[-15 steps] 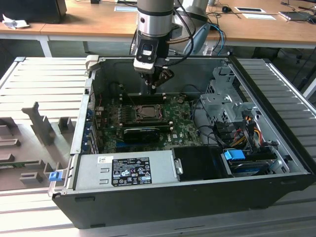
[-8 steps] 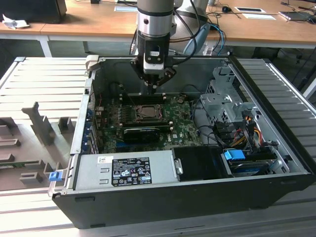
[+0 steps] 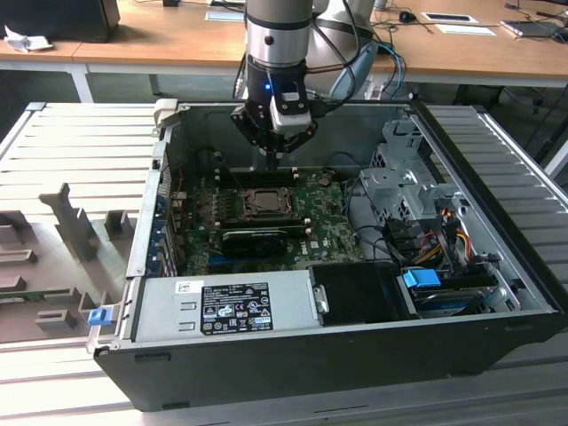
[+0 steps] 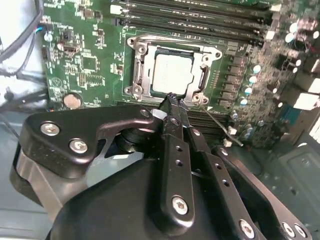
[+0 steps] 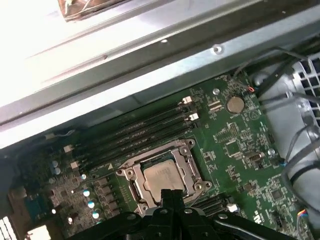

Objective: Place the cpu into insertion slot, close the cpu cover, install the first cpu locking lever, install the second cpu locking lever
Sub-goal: 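Install the first cpu locking lever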

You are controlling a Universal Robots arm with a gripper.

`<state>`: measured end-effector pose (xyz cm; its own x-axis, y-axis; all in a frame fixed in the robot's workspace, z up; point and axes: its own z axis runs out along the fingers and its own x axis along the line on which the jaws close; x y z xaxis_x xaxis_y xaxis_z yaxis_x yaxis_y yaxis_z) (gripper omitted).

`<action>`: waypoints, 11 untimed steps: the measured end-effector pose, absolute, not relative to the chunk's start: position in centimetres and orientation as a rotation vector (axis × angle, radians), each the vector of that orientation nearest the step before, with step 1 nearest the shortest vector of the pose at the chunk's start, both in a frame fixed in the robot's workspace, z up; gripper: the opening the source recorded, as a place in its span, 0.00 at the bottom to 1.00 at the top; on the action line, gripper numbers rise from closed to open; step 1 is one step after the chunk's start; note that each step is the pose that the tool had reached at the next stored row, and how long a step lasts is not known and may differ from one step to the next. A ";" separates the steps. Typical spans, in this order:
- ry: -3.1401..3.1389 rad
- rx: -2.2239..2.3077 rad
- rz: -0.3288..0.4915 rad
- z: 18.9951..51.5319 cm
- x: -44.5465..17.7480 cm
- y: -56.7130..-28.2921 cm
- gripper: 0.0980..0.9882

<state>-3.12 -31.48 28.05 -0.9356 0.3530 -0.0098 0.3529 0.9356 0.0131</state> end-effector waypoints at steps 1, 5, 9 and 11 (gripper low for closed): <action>3.086 0.518 0.018 28.0 -3.1 -31.5 0.01; 3.102 0.421 0.018 28.0 -3.1 -31.5 0.01; 3.117 0.289 0.019 28.0 -3.1 -31.5 0.01; 3.123 0.224 0.019 28.0 -3.1 -31.5 0.01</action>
